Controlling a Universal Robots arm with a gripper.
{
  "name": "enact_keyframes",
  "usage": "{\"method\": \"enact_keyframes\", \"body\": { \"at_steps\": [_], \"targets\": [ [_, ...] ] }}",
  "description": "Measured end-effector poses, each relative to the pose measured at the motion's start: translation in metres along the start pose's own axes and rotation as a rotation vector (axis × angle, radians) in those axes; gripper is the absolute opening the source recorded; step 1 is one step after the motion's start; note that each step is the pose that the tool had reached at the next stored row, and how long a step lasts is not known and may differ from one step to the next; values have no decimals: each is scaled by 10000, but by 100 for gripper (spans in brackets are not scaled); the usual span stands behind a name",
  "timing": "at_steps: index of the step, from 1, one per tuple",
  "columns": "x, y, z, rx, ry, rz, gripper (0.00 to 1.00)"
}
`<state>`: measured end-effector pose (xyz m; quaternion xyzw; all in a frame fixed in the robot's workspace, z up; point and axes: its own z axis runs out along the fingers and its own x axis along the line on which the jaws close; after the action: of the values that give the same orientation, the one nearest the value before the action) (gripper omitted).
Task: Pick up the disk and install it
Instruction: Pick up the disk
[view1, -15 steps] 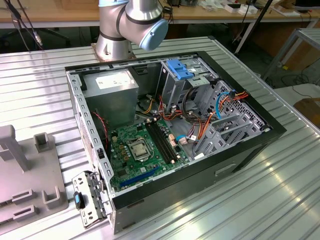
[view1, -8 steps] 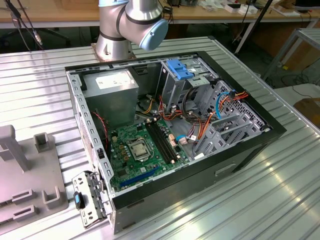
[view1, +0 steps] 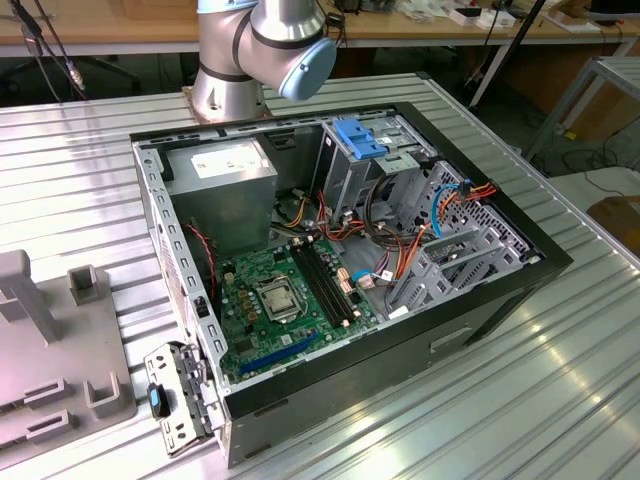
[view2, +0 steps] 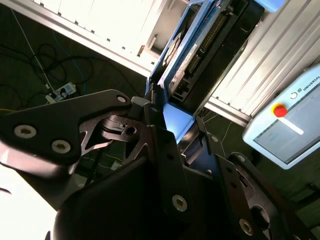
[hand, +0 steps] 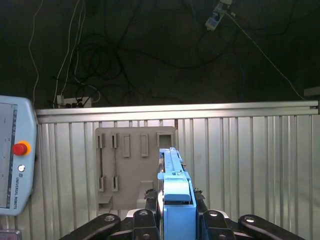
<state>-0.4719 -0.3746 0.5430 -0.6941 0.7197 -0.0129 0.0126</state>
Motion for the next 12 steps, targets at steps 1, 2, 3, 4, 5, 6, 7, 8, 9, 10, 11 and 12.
{"method": "enact_keyframes", "body": {
  "at_steps": [1, 2, 3, 4, 5, 6, 7, 8, 9, 10, 11, 12],
  "targets": [
    [-1, -42, 2, -1, -1, -2, 37],
    [-2, -76, 5, 0, -1, -2, 37],
    [-3, -104, 7, 0, -1, -2, 37],
    [-5, -147, 9, -2, 0, -1, 37],
    [-6, -179, 12, 0, -1, -1, 37],
    [-8, -237, 15, -1, 0, -1, 37],
    [-11, -312, 19, 0, 0, -2, 37],
    [-12, -353, 21, -1, 0, -1, 37],
    [-14, -394, 23, 0, 0, -1, 37],
    [-16, -444, 25, -1, 0, -2, 37],
    [-16, -472, 27, 0, -1, -2, 37],
    [-18, -504, 28, 0, -1, -2, 37]
  ]
}}
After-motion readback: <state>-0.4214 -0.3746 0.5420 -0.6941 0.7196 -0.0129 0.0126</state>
